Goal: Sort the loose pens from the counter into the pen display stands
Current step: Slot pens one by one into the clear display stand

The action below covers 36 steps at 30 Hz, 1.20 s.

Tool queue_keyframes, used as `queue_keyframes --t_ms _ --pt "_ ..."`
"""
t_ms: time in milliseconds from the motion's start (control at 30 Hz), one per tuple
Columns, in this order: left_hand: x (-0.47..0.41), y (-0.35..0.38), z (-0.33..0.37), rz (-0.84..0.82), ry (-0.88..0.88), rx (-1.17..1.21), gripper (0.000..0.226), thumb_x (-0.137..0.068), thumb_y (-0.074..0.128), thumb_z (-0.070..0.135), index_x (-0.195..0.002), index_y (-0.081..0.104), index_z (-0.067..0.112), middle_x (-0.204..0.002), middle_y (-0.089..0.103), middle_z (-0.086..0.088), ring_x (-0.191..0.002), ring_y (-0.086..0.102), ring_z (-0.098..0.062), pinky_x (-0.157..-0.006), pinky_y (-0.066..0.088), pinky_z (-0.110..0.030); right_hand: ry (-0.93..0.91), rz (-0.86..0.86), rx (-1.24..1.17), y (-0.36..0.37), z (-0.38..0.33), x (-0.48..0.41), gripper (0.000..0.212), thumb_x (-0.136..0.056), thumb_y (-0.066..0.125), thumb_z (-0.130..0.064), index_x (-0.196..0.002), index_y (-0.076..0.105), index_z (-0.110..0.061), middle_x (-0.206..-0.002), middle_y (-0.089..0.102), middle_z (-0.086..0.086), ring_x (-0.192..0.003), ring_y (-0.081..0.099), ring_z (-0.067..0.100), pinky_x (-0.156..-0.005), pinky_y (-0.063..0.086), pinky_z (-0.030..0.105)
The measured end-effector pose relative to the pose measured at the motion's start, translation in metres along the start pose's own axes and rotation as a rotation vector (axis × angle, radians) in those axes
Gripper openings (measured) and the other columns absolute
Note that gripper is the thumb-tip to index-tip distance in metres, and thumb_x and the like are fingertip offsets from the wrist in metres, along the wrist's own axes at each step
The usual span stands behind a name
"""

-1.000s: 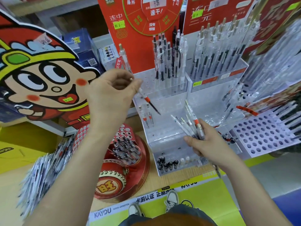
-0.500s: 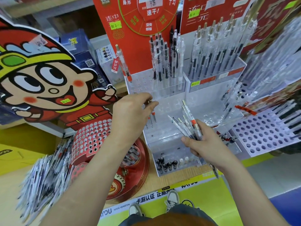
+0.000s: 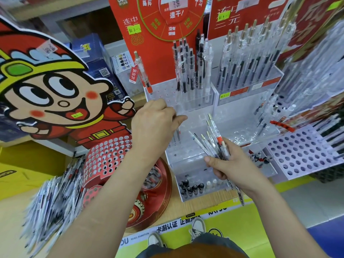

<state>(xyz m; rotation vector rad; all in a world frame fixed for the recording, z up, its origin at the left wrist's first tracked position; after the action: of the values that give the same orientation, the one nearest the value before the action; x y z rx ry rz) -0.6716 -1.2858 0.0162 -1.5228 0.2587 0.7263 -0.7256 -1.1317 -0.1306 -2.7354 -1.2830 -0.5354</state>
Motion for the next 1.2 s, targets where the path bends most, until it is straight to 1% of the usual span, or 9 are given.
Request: queue_keyframes --t_ms 233,367,467,600,667,833,933,1067,1200 --pt "0.007 -0.002 0.002 0.090 0.043 -0.060 0.027 -0.079 0.074 0.039 -0.073 0.066 0.015 -0.065 0.049 -0.003 -0.062 0.050 -0.026 -0.054 0.036 -0.036 -0.007 -0.049 0.001 0.012 -0.005 0.004 0.029 -0.088 0.069 -0.010 -0.112 0.054 -0.015 -0.068 0.065 0.005 -0.052 0.050 0.017 -0.046 0.040 0.025" --pt "0.009 -0.004 0.006 0.123 0.077 -0.103 0.027 -0.085 0.069 0.041 -0.071 0.068 0.018 -0.063 0.049 -0.001 -0.062 0.049 -0.024 -0.056 0.035 -0.036 -0.016 -0.075 -0.007 0.019 -0.011 0.008 0.028 -0.088 0.068 -0.009 -0.108 0.057 -0.024 -0.068 0.065 0.004 -0.051 0.049 0.016 -0.047 0.040 0.024" --pt "0.010 -0.010 0.007 0.130 0.083 0.010 0.026 -0.090 0.063 0.037 -0.078 0.074 0.015 -0.063 0.051 -0.003 -0.062 0.048 -0.024 -0.056 0.039 -0.035 -0.009 -0.059 0.038 0.020 -0.012 0.009 0.037 -0.089 0.069 -0.010 -0.105 0.054 -0.040 -0.070 0.066 0.003 -0.051 0.048 0.014 -0.049 0.041 0.024" --pt "0.012 -0.012 0.005 -0.058 -0.107 0.386 0.035 -0.090 0.059 0.041 -0.107 0.072 0.014 -0.076 0.058 0.005 -0.064 0.045 -0.002 -0.064 0.035 -0.012 -0.050 -0.074 0.204 0.021 -0.014 0.008 0.037 -0.087 0.072 -0.015 -0.118 0.057 -0.028 -0.069 0.061 -0.017 -0.053 0.051 0.008 -0.053 0.044 0.023" --pt "0.016 0.000 0.007 -0.219 -0.181 0.478 0.039 -0.088 0.061 0.045 -0.117 0.068 0.019 -0.084 0.062 0.010 -0.064 0.046 0.008 -0.065 0.035 -0.011 -0.071 -0.078 0.256 0.023 -0.018 0.007 0.034 -0.086 0.073 -0.017 -0.116 0.059 -0.025 -0.069 0.060 -0.021 -0.054 0.052 0.000 -0.055 0.045 0.021" --pt "0.023 0.012 0.001 -0.364 -0.326 0.640 0.020 -0.083 0.069 0.039 -0.092 0.073 0.022 -0.069 0.062 0.018 -0.059 0.051 0.002 -0.059 0.040 -0.013 -0.142 -0.121 0.362 0.032 -0.029 0.008 0.032 -0.086 0.074 -0.024 -0.113 0.060 -0.031 -0.093 0.069 -0.011 -0.064 0.056 -0.003 -0.066 0.044 0.024" --pt "0.025 0.014 -0.004 -0.395 -0.366 0.704 0.013 -0.081 0.072 0.036 -0.083 0.073 0.023 -0.066 0.064 0.012 -0.060 0.054 0.000 -0.060 0.043 -0.016 -0.151 -0.142 0.380 0.035 -0.028 0.009 0.027 -0.087 0.073 -0.025 -0.109 0.060 -0.034 -0.091 0.067 -0.012 -0.066 0.056 -0.001 -0.066 0.046 0.026" --pt "0.022 0.002 -0.009 -0.307 -0.432 0.793 0.004 -0.079 0.075 0.027 -0.080 0.073 0.024 -0.067 0.069 0.009 -0.063 0.064 -0.006 -0.062 0.052 -0.022 -0.167 -0.168 0.415 0.038 -0.030 0.009 0.028 -0.089 0.070 -0.024 -0.112 0.058 -0.036 -0.092 0.067 -0.014 -0.077 0.060 0.000 -0.072 0.047 0.026" --pt "0.019 -0.017 -0.036 -0.056 -0.673 1.026 0.009 -0.081 0.072 0.010 -0.086 0.071 0.017 -0.068 0.072 0.001 -0.063 0.069 -0.015 -0.060 0.055 -0.022 -0.101 -0.167 0.410 0.024 -0.023 0.012 0.031 -0.091 0.067 -0.025 -0.112 0.054 -0.042 -0.105 0.068 -0.015 -0.094 0.067 0.010 -0.089 0.053 0.032"
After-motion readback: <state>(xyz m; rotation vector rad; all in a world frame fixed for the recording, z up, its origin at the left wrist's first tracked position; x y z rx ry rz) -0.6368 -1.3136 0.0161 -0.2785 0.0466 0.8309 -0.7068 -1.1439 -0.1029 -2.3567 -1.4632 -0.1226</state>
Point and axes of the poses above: each hand's wrist, its own x-axis away from the middle knuckle, its own y-axis out of the palm, z = x × y, the point moved 10 cm from there along -x, towards the middle knuckle
